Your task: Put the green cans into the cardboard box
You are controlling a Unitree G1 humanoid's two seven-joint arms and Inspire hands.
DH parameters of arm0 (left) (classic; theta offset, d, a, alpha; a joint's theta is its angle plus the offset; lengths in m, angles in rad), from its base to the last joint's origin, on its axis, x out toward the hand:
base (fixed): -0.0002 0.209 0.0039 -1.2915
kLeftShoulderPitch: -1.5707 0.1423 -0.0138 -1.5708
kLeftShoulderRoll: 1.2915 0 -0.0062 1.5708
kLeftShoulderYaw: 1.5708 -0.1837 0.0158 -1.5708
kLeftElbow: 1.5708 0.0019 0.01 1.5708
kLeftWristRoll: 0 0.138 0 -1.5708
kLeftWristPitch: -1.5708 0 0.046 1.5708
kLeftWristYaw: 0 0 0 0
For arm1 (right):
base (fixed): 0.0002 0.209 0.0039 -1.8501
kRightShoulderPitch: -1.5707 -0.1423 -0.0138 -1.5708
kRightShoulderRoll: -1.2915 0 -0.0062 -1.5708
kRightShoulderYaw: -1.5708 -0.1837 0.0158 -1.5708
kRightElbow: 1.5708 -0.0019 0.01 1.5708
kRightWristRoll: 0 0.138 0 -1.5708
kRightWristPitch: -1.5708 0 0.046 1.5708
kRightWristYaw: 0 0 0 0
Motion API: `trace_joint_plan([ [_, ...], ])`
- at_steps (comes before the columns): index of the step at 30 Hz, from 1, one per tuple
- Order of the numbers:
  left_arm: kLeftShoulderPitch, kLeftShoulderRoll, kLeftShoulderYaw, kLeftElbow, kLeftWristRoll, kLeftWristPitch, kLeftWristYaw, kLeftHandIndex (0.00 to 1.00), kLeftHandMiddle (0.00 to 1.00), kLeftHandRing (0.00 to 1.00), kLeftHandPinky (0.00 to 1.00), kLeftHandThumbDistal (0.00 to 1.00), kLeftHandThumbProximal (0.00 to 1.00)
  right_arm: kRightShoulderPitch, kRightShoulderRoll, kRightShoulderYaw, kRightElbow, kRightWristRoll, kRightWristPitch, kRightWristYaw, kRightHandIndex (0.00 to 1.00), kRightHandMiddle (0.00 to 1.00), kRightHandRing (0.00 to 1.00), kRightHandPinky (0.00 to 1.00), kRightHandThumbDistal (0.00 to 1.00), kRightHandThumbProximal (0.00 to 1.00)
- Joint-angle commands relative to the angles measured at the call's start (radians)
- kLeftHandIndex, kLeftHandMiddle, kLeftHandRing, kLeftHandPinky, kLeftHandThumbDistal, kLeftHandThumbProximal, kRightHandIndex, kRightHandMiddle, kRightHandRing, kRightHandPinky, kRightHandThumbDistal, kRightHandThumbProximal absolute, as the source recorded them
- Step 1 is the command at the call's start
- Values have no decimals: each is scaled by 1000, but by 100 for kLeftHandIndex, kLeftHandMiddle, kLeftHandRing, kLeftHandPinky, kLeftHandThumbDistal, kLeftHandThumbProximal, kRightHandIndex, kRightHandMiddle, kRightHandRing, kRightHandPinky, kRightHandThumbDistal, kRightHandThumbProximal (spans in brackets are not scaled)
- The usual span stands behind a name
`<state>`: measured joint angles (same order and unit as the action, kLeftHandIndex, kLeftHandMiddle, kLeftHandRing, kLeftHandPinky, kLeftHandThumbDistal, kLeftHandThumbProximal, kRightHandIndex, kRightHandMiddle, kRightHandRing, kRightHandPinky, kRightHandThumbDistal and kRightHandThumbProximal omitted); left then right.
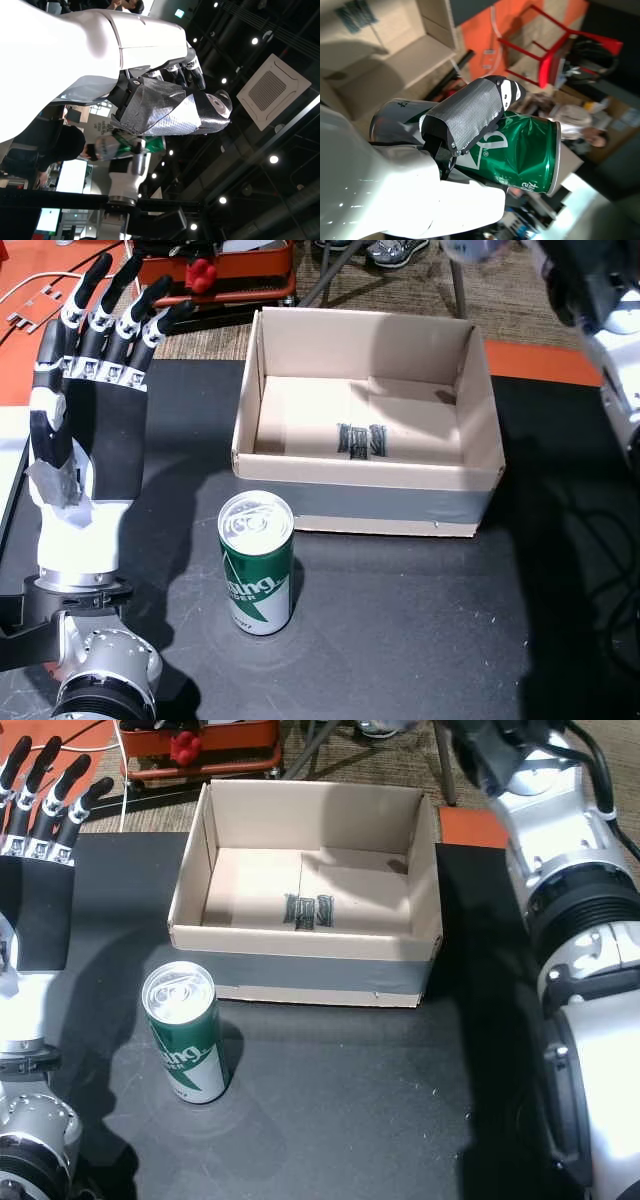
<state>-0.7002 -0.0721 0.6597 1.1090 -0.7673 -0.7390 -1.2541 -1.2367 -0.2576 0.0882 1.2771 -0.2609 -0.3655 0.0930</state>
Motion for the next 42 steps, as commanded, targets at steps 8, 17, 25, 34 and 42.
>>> trace_joint_plan([
  [8, -4, -14, 5, -11, -15, -10, -27, 67, 76, 81, 80, 41, 76, -3, 53, 34, 38, -41, 44, -19, 28, 32, 33, 32, 69, 0],
  [17, -10, -26, 5, -11, -9, -35, -20, 67, 75, 81, 79, 43, 79, 18, 65, 115, 54, -128, 86, -9, 24, 29, 31, 31, 72, 0],
  [25, -11, -30, 9, -20, -18, -35, -28, 67, 75, 81, 79, 40, 79, 25, 68, 143, 58, -153, 97, 1, 20, 25, 29, 31, 75, 0],
  [34, -17, -31, 16, -19, -26, -31, -38, 66, 75, 81, 79, 42, 78, 28, 62, 151, 59, -162, 113, 4, 28, 33, 35, 37, 72, 0],
  [42, -14, -34, 14, -20, -19, -42, -31, 65, 74, 81, 79, 43, 78, 21, 43, 198, 61, -205, 108, 30, 83, 92, 93, 82, 81, 15],
])
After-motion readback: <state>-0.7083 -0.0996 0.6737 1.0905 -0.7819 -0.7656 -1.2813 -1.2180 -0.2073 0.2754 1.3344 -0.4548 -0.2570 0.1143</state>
